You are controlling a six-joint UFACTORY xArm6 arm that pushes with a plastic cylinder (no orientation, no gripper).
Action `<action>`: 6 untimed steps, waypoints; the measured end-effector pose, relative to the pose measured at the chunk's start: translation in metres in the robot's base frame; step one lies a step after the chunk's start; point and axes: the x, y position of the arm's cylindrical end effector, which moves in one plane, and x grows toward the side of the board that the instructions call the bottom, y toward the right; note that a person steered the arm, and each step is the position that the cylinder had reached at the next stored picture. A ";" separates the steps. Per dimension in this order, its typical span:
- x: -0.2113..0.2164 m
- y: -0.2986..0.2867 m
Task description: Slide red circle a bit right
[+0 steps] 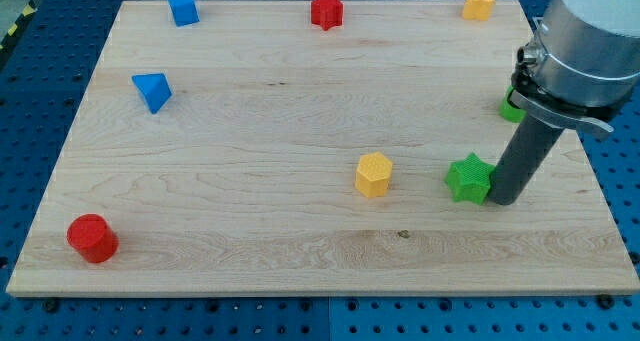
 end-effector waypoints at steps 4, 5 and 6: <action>0.063 -0.069; 0.068 -0.135; 0.071 -0.205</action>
